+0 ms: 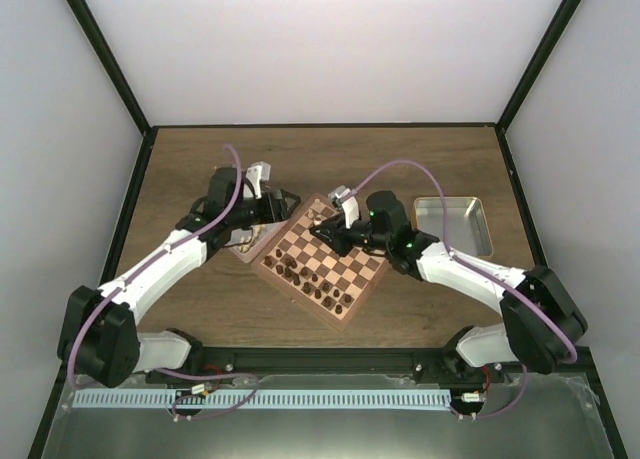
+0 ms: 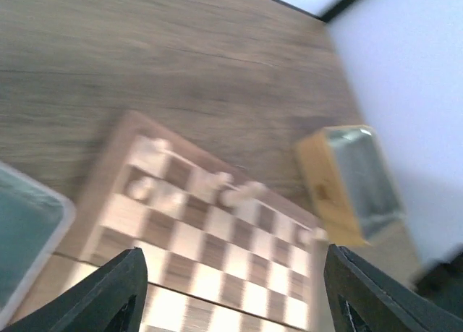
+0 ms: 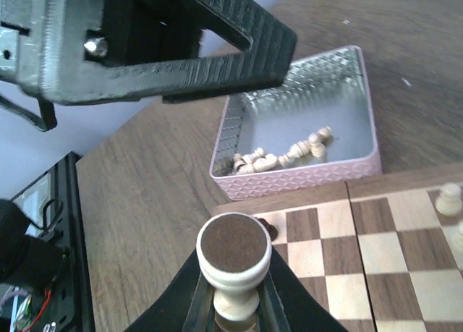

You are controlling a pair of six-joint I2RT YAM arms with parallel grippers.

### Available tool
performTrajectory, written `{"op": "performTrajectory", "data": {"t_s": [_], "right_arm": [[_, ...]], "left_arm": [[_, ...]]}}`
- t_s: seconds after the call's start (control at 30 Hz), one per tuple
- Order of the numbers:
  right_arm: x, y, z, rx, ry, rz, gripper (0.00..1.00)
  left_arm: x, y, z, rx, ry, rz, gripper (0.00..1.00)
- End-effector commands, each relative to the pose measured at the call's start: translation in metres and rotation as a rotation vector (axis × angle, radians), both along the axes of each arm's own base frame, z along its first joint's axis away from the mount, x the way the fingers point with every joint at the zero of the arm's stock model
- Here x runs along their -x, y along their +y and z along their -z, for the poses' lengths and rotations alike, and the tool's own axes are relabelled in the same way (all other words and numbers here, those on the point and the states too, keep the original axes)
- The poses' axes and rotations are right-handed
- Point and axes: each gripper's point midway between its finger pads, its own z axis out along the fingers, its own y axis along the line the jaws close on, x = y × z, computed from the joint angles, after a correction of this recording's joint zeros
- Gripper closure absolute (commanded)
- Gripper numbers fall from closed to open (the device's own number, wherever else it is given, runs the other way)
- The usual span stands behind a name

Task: Set up the chess pieces on the board
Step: Place the chess piece on the chessboard.

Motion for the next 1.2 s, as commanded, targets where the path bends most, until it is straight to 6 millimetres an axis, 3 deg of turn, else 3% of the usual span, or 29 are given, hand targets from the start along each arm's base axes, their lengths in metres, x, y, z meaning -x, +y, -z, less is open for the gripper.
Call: {"op": "performTrajectory", "data": {"t_s": [0.0, 0.1, 0.3, 0.83, 1.0, 1.17], "right_arm": [[0.01, 0.021, -0.045, -0.067, -0.203, -0.176, 0.88], [0.01, 0.027, -0.046, -0.046, -0.218, -0.213, 0.88], [0.001, 0.036, -0.038, 0.02, -0.219, -0.204, 0.88], [-0.014, 0.04, -0.01, 0.165, -0.186, -0.169, 0.88], [-0.017, 0.041, -0.005, 0.189, -0.18, -0.165, 0.88], [-0.023, 0.044, -0.001, 0.209, -0.181, -0.153, 0.88]], "left_arm": [[0.042, -0.041, -0.028, 0.245, 0.023, 0.286, 0.3], [0.056, -0.048, -0.042, 0.315, 0.008, 0.362, 0.28], [0.07, -0.051, -0.046, 0.326, -0.011, 0.447, 0.27], [0.064, -0.036, -0.053, 0.258, -0.081, 0.37, 0.19], [0.065, -0.035, -0.06, 0.284, -0.087, 0.385, 0.24], [0.07, -0.039, -0.054, 0.29, -0.055, 0.421, 0.33]]}}
